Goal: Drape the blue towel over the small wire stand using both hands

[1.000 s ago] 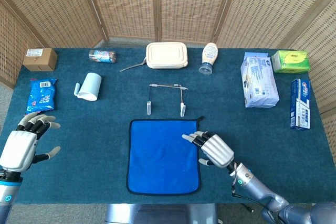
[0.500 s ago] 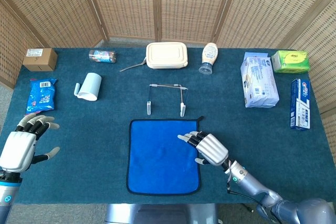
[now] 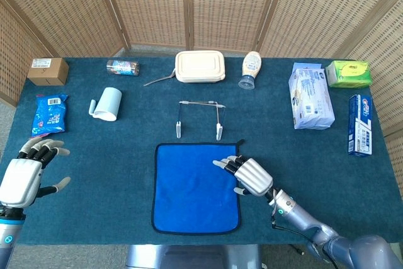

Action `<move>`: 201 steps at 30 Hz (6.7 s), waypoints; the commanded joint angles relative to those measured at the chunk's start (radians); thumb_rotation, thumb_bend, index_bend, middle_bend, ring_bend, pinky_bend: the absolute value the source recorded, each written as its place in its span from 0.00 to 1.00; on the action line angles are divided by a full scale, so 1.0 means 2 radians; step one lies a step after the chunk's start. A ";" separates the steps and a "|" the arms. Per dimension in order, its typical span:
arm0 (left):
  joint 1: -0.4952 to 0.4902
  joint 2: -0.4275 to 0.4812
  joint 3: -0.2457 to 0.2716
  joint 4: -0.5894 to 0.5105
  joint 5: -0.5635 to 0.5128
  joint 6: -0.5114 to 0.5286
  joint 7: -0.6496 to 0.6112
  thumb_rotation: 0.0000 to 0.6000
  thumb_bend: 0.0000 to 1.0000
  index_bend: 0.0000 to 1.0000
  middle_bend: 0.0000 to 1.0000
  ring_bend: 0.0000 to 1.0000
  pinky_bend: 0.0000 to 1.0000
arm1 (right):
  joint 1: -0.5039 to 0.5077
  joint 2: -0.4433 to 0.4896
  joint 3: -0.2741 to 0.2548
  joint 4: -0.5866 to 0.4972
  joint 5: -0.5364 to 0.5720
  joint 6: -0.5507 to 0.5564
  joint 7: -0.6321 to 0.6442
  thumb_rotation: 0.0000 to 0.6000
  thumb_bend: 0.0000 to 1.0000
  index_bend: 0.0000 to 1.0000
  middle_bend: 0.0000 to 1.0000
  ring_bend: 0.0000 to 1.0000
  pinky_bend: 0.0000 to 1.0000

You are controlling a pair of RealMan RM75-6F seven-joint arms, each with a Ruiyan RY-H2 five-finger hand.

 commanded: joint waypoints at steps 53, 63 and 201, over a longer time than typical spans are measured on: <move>0.005 -0.009 0.003 0.022 0.003 0.006 -0.022 1.00 0.15 0.37 0.31 0.26 0.16 | 0.038 -0.018 0.002 -0.003 0.024 -0.025 -0.018 1.00 0.20 0.16 0.27 0.27 0.45; 0.009 -0.008 0.005 0.029 0.003 0.011 -0.031 1.00 0.15 0.37 0.31 0.26 0.16 | 0.037 -0.030 0.001 -0.001 0.027 -0.022 -0.017 1.00 0.33 0.27 0.27 0.27 0.45; -0.208 -0.343 0.084 0.431 0.131 -0.097 -0.109 1.00 0.07 0.25 0.22 0.18 0.13 | 0.012 -0.048 0.013 -0.011 0.053 -0.010 -0.015 1.00 0.42 0.70 0.40 0.30 0.45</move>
